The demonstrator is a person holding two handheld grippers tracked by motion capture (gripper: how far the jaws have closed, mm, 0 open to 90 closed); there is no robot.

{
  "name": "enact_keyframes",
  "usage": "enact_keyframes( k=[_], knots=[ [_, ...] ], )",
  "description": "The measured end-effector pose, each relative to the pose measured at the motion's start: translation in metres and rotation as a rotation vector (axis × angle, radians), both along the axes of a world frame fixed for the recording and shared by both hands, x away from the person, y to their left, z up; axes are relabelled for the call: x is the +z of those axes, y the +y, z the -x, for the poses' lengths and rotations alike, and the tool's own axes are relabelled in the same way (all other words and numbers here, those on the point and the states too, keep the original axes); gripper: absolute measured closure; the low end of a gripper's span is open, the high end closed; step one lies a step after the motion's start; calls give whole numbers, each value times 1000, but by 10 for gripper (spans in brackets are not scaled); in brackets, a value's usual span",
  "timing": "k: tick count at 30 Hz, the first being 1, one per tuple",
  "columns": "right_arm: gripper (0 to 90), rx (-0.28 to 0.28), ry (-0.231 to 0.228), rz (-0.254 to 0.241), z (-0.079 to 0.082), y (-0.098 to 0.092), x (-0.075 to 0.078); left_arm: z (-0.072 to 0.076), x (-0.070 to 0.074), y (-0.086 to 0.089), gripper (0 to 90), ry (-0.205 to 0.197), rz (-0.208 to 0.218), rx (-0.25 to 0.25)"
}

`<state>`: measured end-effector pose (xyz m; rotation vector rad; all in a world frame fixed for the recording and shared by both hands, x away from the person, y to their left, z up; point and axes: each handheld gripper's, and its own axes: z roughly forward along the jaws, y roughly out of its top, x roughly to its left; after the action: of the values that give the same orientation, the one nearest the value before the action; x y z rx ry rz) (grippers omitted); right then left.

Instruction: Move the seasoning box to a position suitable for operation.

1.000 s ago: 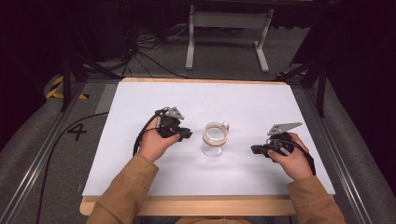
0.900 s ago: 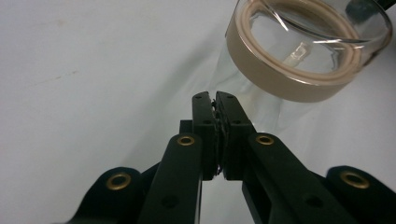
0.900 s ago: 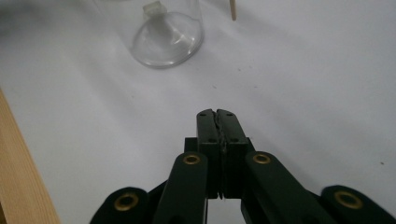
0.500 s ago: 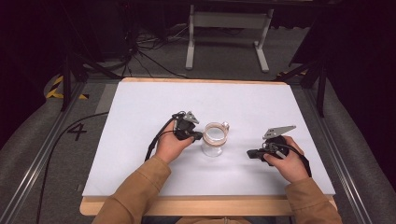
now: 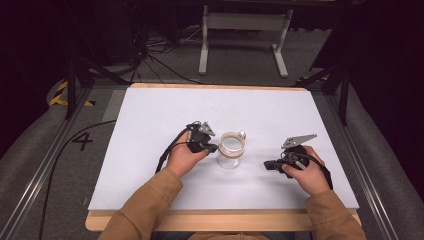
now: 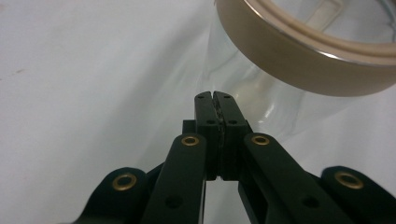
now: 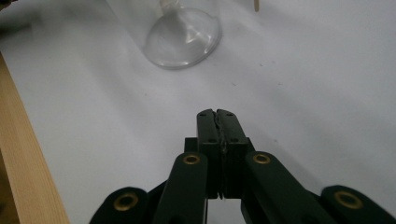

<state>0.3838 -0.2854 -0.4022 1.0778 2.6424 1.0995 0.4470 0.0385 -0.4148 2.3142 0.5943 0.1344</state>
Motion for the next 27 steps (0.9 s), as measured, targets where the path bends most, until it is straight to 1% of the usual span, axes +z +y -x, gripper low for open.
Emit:
enact_keyframes(
  k=[2,3,4,5,8,10,11,12,14,15,17,20,21,23,24,26,27],
  knots=[
    [900,1,-2,1,0,0,0,2,0,-2,896,3,5,3],
    [900,2,-2,0,0,0,0,4,1,-3,896,0,-17,-24],
    [900,1,-5,-2,0,0,1,6,2,-5,896,1,-19,-34],
    [900,0,-4,-6,0,0,1,8,2,-6,895,4,-31,-51],
    [900,-1,-6,-6,0,0,1,11,3,-9,895,-2,-33,-65],
    [900,-2,-6,-10,0,0,2,16,4,-14,893,2,-53,-83],
    [900,-2,-6,-10,0,0,2,16,4,-14,891,2,-53,-83],
    [900,-2,-8,-12,0,0,2,18,3,-16,887,-6,-44,-94],
    [900,-4,-10,-11,0,1,2,18,3,-17,887,-4,-47,-99],
    [900,-5,-10,-12,0,1,2,19,3,-18,887,-3,-59,-103],
    [900,-7,-16,-10,0,1,2,20,3,-19,888,-6,-54,-107],
    [900,-13,-23,-6,-1,0,2,22,3,-21,886,3,-58,-114],
    [900,-15,-26,-6,-1,0,2,23,2,-24,884,0,-54,-128],
    [900,-19,-30,-6,-1,0,1,24,2,-26,882,-2,-49,-130],
    [900,-23,-36,-3,-1,0,1,25,1,-28,882,5,-45,-136],
    [900,-30,-41,-3,-2,0,1,27,1,-31,872,9,-44,-165],
    [900,-34,-42,-2,-2,0,1,29,1,-34,868,16,-35,-168]
  ],
)
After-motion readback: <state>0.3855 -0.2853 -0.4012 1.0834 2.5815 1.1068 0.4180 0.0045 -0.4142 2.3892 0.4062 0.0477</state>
